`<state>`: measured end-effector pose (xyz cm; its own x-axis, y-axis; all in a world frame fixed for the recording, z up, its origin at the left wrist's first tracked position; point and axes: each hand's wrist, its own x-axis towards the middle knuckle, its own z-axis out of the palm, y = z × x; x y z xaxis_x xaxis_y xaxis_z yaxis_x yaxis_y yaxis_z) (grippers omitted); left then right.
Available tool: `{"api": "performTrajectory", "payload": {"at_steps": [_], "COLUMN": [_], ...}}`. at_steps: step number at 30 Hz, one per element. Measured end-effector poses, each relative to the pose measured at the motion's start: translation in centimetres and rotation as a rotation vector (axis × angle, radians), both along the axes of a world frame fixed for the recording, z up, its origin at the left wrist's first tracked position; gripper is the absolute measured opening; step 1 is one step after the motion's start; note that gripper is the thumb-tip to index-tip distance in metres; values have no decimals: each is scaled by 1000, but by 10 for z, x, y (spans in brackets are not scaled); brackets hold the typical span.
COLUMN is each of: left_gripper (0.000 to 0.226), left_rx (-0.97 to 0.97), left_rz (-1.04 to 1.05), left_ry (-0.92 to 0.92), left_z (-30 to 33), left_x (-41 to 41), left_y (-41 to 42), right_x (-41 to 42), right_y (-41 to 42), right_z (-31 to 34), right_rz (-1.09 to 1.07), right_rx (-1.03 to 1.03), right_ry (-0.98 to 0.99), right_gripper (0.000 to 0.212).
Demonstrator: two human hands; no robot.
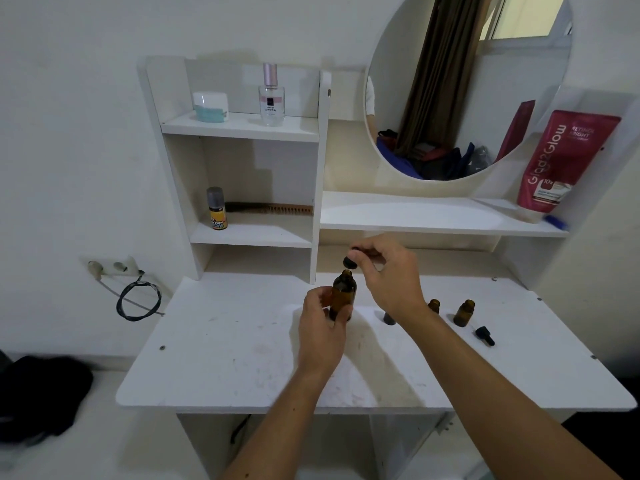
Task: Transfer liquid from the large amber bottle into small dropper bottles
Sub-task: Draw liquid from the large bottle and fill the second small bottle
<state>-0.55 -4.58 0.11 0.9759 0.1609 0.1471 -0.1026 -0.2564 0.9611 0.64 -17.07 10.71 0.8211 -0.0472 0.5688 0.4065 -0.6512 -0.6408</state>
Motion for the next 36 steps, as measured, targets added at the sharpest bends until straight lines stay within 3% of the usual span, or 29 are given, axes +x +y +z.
{"api": "performTrajectory", "payload": {"at_steps": [15, 26, 36], "left_gripper": [43, 48, 51], "left_rx": [27, 81, 53], "left_rz": [-11, 12, 55], "left_ry": [2, -1, -30], "left_z": [2, 2, 2], "left_x": [-2, -2, -12], "left_y": [-1, -5, -9], "right_x": [3, -17, -40], "right_y": [2, -14, -52], "right_z": [-8, 25, 34], "right_rz": [4, -14, -120], "right_rx": [-83, 28, 122], "right_ry": [51, -197, -232], "right_gripper": [9, 12, 14]}}
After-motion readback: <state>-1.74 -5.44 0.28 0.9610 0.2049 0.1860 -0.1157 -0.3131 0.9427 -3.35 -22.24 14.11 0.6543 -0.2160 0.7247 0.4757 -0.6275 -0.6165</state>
